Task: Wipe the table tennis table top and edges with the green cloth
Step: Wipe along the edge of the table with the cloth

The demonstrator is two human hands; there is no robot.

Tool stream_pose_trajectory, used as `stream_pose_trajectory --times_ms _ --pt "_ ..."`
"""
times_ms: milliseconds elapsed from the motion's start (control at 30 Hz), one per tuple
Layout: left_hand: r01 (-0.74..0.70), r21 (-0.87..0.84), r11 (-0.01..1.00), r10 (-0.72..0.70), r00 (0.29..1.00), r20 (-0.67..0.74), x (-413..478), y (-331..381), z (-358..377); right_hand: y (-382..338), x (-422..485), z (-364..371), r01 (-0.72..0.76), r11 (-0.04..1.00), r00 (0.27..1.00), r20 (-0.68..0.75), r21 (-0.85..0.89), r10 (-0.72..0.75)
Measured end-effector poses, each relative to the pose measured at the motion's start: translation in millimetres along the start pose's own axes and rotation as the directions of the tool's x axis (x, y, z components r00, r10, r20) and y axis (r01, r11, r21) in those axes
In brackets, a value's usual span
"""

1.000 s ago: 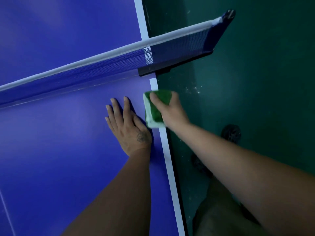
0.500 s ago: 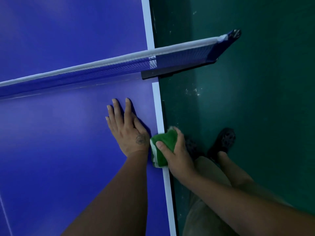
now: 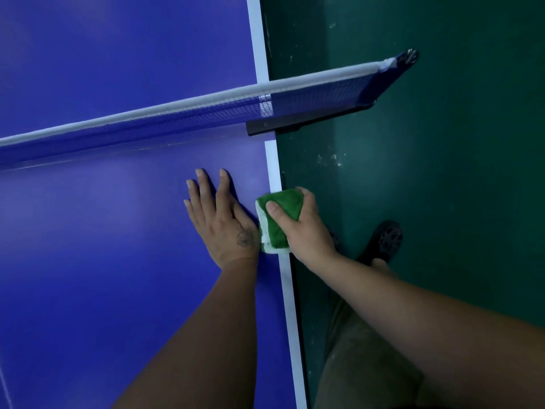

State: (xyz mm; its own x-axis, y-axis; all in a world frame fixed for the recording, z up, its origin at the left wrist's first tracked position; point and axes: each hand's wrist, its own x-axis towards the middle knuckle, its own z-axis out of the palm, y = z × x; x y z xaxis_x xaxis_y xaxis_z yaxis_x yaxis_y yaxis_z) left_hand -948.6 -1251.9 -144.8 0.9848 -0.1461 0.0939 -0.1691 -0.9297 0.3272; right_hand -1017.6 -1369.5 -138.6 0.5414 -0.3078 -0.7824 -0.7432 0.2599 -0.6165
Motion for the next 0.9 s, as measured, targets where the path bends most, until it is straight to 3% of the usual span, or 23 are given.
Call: stream_pose_trajectory --times_ms 133,333,467,733,900 --pt "-0.002 -0.035 0.999 0.002 1.0 0.001 -0.3 -1.1 -4.6 34.0 -36.9 1.0 0.05 0.995 0.999 0.025 -0.089 -0.048" --pt "-0.033 -0.087 0.996 0.04 0.996 0.083 -6.9 -16.1 -17.0 64.3 -69.5 5.7 -0.06 0.995 0.998 0.005 -0.082 0.061" --pt "0.002 0.056 0.998 -0.005 0.999 0.052 -57.2 -51.0 -32.2 44.7 -47.8 9.7 -0.058 0.993 0.998 -0.033 -0.103 0.054" --pt "0.074 0.068 0.995 -0.07 0.996 -0.052 -72.2 -62.3 -30.2 -39.6 29.6 27.7 0.045 0.999 0.967 -0.25 -0.002 -0.044" --pt "0.086 0.056 0.995 -0.083 0.995 -0.049 -72.0 -63.2 -27.9 -9.7 -9.2 33.7 0.135 0.988 0.955 -0.256 -0.074 -0.149"
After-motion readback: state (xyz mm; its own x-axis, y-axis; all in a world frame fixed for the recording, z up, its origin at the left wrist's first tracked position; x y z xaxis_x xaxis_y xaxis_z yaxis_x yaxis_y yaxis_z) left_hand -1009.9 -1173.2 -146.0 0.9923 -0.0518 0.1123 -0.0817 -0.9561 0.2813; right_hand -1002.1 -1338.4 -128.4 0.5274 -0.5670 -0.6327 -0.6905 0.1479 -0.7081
